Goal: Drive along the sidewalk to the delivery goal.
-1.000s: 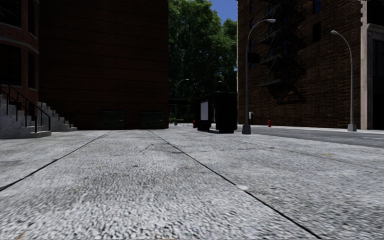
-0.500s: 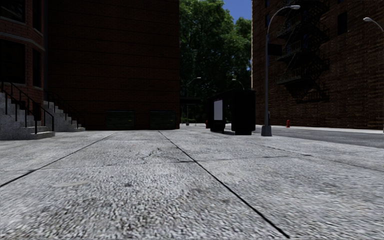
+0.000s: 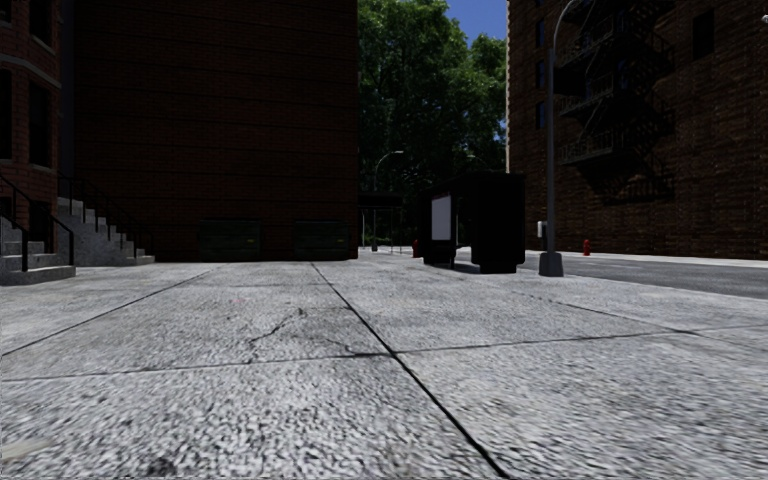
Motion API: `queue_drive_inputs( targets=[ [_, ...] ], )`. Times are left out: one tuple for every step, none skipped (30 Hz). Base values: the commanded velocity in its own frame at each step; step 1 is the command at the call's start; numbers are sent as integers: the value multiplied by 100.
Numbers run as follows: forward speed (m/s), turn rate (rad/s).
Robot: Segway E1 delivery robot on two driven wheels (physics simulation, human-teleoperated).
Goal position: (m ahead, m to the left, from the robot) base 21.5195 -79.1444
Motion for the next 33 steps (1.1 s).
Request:
queue_drive_inputs(
  targets=[
    [200,0],
    [200,0],
    [200,0],
    [200,0],
    [200,0],
    [200,0],
    [200,0],
    [200,0],
    [200,0],
    [200,0],
    [200,0],
    [200,0],
    [200,0],
    [200,0],
    [200,0],
    [200,0],
    [200,0],
    [200,0],
    [200,0],
    [200,0],
    [200,0],
    [200,0],
    [200,0],
    [200,0],
    [200,0],
    [200,0],
    [200,0],
    [200,0],
    [200,0],
    [200,0],
    [200,0],
    [200,0],
    [200,0]
  ],
)
